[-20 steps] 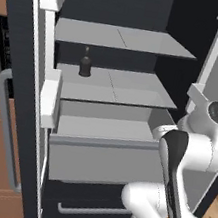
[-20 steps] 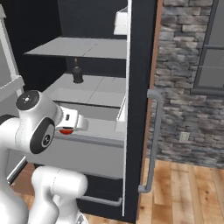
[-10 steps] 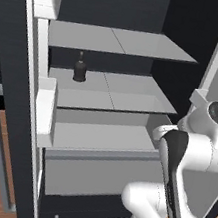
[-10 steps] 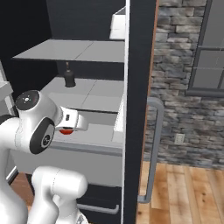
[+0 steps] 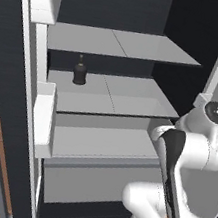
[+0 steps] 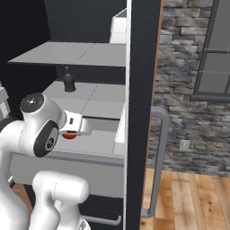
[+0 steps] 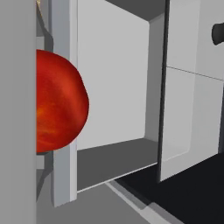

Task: Place the squash and tomato inside the fridge drawer. Close the drawer after placing the vegetables.

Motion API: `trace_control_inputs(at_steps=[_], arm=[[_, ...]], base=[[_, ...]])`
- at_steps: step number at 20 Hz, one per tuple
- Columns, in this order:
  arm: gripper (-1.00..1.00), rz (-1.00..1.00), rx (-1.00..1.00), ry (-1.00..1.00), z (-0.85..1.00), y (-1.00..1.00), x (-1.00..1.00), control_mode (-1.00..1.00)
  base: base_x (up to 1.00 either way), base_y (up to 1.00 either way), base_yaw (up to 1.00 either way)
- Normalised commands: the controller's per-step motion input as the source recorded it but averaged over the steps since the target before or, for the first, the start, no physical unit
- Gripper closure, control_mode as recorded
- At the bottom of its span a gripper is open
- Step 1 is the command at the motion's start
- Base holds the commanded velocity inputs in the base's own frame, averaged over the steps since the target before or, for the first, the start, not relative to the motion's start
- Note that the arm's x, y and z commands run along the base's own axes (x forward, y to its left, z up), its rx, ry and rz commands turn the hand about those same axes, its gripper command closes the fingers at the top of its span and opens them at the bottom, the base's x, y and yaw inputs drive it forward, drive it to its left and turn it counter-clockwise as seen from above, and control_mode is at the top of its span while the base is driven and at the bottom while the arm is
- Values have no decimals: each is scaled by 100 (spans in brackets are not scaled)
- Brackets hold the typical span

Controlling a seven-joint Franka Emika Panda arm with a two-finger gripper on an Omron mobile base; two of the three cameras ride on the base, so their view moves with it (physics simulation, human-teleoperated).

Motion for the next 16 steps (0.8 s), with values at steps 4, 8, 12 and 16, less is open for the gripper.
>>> trace_control_inputs(at_steps=[4,8,12,16], arm=[[100,0,0,17,-66,6,56,-100],[100,0,0,17,-59,5,50,-100],[100,0,0,7,-37,0,31,-100],[100,0,0,5,-33,0,29,-100]], base=[[0,0,0],[0,0,0],[0,0,0],[0,0,0]])
